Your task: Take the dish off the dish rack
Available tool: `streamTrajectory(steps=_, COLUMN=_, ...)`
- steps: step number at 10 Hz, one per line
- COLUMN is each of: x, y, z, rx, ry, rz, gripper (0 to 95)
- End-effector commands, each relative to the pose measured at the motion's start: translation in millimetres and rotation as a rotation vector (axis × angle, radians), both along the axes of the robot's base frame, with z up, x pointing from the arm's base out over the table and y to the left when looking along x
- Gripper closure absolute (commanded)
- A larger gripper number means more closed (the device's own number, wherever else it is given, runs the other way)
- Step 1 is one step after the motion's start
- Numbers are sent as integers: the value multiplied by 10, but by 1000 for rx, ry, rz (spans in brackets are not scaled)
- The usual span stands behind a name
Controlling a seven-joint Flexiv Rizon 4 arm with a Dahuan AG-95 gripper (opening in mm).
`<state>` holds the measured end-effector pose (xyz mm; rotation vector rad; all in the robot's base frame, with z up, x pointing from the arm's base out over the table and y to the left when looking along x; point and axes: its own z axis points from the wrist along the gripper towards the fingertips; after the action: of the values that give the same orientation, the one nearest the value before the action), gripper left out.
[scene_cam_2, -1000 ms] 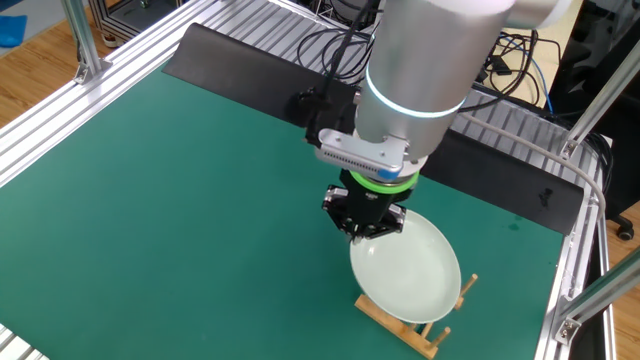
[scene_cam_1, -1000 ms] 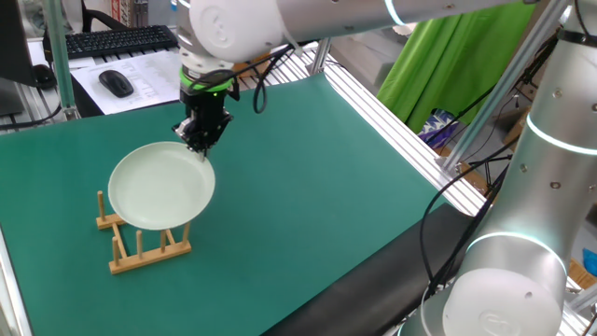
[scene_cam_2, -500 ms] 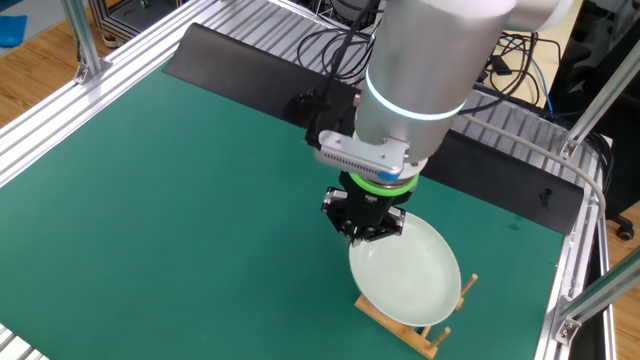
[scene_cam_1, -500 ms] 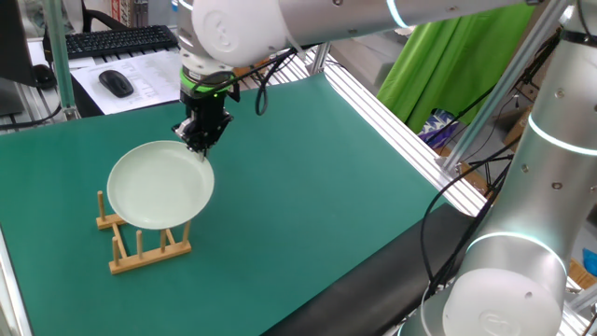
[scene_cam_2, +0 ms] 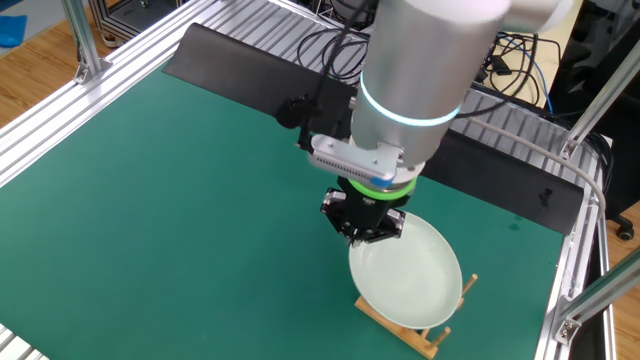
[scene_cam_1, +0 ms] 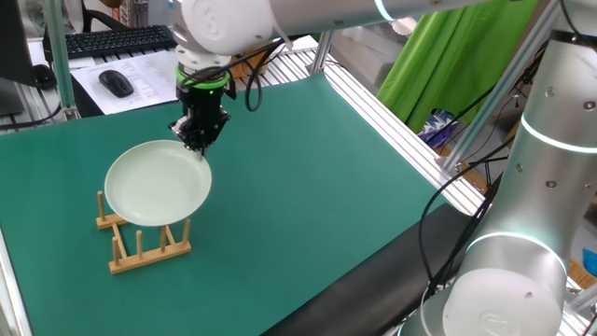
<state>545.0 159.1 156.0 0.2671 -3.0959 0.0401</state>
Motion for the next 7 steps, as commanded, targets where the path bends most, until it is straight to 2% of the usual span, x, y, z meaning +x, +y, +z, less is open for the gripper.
streamTrajectory(steps=1, x=-11, y=-9, z=5, rx=-32, ry=-8, rz=-6, gripper=950)
streamTrajectory(steps=3, x=5, y=-37, z=23, rx=-43, ry=-6, rz=10, gripper=950)
streamTrajectory(steps=5, x=112, y=-288, z=52, rx=-47, ry=-4, rz=63, gripper=950)
streamTrajectory(steps=7, x=229, y=-509, z=88, rx=-42, ry=-3, rz=72, gripper=950)
